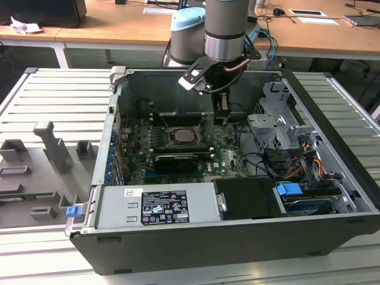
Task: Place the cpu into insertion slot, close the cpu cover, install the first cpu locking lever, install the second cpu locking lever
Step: 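Close the cpu cover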
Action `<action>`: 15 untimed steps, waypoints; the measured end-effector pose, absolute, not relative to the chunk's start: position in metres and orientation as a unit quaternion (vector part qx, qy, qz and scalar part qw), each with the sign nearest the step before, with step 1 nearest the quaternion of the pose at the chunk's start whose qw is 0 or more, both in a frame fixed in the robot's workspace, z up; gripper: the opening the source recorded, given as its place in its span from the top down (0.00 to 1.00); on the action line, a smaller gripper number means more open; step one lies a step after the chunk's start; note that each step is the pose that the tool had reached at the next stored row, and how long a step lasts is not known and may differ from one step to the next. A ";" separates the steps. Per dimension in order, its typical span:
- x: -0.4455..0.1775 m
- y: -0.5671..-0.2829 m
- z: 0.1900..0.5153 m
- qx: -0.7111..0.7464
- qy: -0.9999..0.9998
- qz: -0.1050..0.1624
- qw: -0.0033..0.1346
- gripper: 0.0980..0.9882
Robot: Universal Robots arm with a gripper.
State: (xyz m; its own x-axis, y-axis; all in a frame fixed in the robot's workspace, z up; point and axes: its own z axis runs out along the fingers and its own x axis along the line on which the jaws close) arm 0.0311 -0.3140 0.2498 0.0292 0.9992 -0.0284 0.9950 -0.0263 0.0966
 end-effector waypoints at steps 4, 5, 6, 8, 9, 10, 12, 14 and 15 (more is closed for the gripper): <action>0.029 -0.314 0.250 0.716 0.696 0.023 0.045 0.99; 0.028 -0.314 0.250 0.716 0.696 0.024 0.045 0.99; 0.028 -0.314 0.250 0.716 0.696 0.023 0.045 0.99; 0.028 -0.314 0.250 0.716 0.696 0.023 0.045 0.99; 0.027 -0.314 0.250 0.716 0.696 0.023 0.045 0.99; 0.027 -0.314 0.250 0.716 0.696 0.024 0.045 0.99; 0.026 -0.314 0.250 0.716 0.696 0.023 0.045 0.99; 0.025 -0.314 0.250 0.716 0.696 0.023 0.045 0.99; 0.025 -0.314 0.250 0.716 0.696 0.024 0.045 0.99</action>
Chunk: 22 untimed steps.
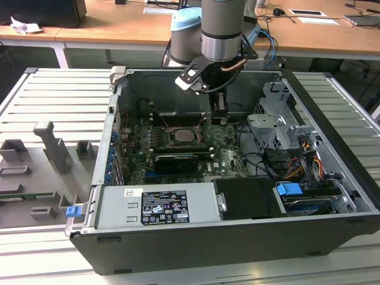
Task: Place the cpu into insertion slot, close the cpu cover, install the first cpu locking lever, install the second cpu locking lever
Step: 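Close the cpu cover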
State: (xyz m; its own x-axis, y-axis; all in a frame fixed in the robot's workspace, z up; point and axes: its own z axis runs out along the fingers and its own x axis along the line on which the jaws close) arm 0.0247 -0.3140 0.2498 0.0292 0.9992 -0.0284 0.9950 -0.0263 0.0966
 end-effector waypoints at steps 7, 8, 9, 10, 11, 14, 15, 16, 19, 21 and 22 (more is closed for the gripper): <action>0.021 -0.314 0.250 0.716 0.696 0.023 0.045 0.99; 0.021 -0.314 0.250 0.716 0.696 0.024 0.045 0.99; 0.020 -0.314 0.250 0.716 0.696 0.024 0.045 0.99; 0.019 -0.314 0.250 0.716 0.696 0.024 0.045 0.99; 0.018 -0.314 0.250 0.716 0.696 0.024 0.045 0.99; 0.016 -0.314 0.250 0.716 0.696 0.024 0.045 0.99; 0.015 -0.314 0.250 0.716 0.696 0.024 0.045 0.99; 0.014 -0.314 0.250 0.716 0.696 0.024 0.045 0.99; 0.012 -0.314 0.250 0.716 0.696 0.024 0.045 0.99; 0.010 -0.314 0.250 0.716 0.696 0.024 0.045 0.99; 0.009 -0.314 0.250 0.716 0.696 0.023 0.045 0.99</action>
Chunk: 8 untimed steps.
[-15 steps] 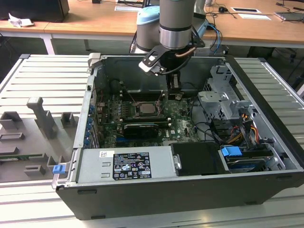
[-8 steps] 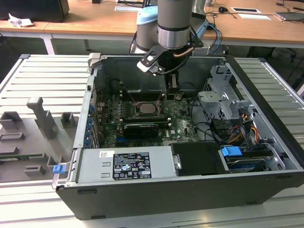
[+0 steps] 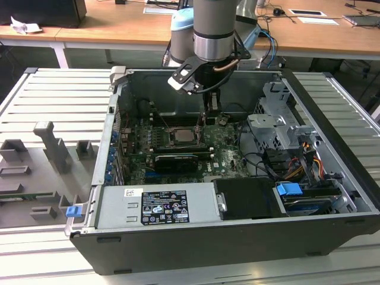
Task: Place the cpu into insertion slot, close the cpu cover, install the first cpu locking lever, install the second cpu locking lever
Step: 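Close the cpu cover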
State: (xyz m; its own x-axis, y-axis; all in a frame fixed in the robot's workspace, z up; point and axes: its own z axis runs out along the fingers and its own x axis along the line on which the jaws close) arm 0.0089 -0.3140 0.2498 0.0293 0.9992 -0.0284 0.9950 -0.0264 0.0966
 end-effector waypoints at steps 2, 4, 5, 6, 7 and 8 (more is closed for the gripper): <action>0.007 -0.314 0.250 0.716 0.696 0.024 0.045 0.99; 0.006 -0.314 0.250 0.716 0.696 0.024 0.045 0.99; 0.005 -0.314 0.250 0.716 0.696 0.023 0.045 0.99; 0.004 -0.314 0.250 0.716 0.696 0.023 0.045 0.99; 0.003 -0.314 0.250 0.716 0.696 0.024 0.045 0.99; 0.002 -0.314 0.250 0.716 0.696 0.024 0.045 0.99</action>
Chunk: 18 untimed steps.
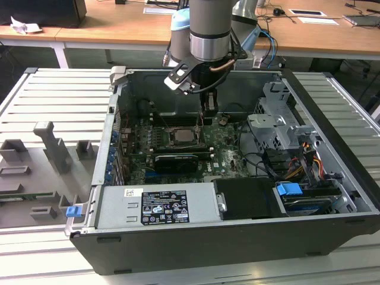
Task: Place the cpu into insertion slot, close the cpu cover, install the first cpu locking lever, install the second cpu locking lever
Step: 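Close the cpu cover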
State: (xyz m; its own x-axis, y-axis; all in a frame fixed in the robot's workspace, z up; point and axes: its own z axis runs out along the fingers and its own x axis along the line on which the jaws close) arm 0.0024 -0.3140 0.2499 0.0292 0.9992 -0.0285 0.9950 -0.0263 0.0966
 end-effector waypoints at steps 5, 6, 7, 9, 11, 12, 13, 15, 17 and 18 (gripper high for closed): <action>-0.001 -0.314 0.250 0.716 0.696 0.023 0.045 0.99; -0.002 -0.314 0.250 0.716 0.696 0.023 0.045 0.99; -0.003 -0.314 0.250 0.716 0.696 0.023 0.045 0.99; -0.004 -0.314 0.250 0.716 0.696 0.023 0.045 0.99; -0.006 -0.314 0.250 0.716 0.696 0.023 0.045 0.99; -0.006 -0.314 0.250 0.716 0.696 0.023 0.045 0.99; -0.006 -0.314 0.250 0.716 0.696 0.024 0.045 0.99; -0.007 -0.314 0.250 0.716 0.696 0.023 0.045 0.99; -0.007 -0.314 0.249 0.716 0.696 0.023 0.044 0.99; -0.008 -0.314 0.249 0.716 0.696 0.023 0.044 0.99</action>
State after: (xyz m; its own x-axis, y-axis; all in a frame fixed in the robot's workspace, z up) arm -0.0079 -0.3140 0.2489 0.0292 0.9992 -0.0283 0.9951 -0.0264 0.0957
